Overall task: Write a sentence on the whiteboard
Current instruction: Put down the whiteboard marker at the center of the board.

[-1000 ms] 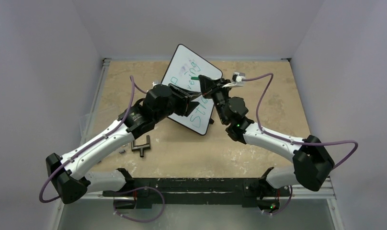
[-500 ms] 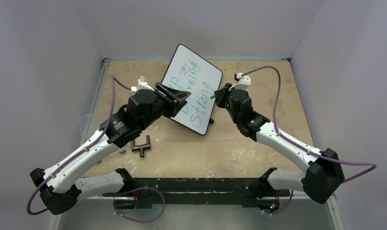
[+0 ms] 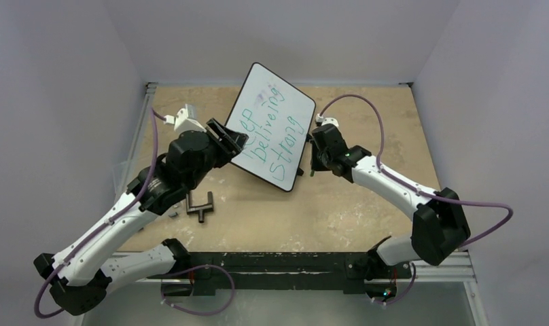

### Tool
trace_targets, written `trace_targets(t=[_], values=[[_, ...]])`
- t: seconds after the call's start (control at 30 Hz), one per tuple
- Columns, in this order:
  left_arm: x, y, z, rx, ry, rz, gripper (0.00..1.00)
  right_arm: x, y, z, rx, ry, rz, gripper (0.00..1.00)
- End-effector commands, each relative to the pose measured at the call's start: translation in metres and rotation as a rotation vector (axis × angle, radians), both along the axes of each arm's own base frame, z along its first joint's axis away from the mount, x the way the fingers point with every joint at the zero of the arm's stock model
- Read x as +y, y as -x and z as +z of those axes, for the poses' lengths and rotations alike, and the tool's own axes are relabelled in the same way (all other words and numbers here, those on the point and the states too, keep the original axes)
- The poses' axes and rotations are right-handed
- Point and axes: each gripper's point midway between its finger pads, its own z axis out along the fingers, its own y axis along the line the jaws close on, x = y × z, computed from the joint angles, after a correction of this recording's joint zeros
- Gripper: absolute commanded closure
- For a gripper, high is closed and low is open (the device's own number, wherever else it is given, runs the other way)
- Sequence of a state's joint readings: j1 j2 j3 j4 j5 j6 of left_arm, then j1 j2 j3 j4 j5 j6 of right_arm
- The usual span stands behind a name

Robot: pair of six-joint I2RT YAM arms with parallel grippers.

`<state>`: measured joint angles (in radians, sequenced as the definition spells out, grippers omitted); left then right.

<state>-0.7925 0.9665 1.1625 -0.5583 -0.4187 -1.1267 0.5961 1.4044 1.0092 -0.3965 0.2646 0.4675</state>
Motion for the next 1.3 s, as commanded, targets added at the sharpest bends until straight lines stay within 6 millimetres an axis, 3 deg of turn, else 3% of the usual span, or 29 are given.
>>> trace_targets(t=[0.0,0.17,0.27,0.77,0.83,0.97,1.27], values=[[0.037,-0.001,-0.003,-0.077,-0.175,0.042,0.39,0.003,0.014,-0.018,0.103,0.013,0.062,1.0],[0.054,0.001,0.001,-0.152,-0.241,0.044,0.13,0.0,0.017,-0.047,0.172,0.021,0.047,1.0],[0.061,0.0,-0.002,-0.165,-0.294,0.041,0.04,-0.002,0.018,-0.058,0.189,0.023,0.028,1.0],[0.066,-0.012,-0.009,-0.198,-0.422,0.007,0.0,-0.031,0.014,-0.083,0.171,0.098,-0.132,0.97],[0.065,-0.013,-0.01,-0.195,-0.426,0.003,0.0,-0.034,0.012,-0.082,0.16,0.103,-0.147,0.94],[0.064,-0.015,-0.012,-0.189,-0.429,0.001,0.0,-0.036,0.011,-0.082,0.155,0.098,-0.159,0.78],[0.066,-0.015,-0.01,-0.201,-0.422,0.008,0.0,-0.043,0.008,-0.074,0.132,0.081,-0.187,0.65]])
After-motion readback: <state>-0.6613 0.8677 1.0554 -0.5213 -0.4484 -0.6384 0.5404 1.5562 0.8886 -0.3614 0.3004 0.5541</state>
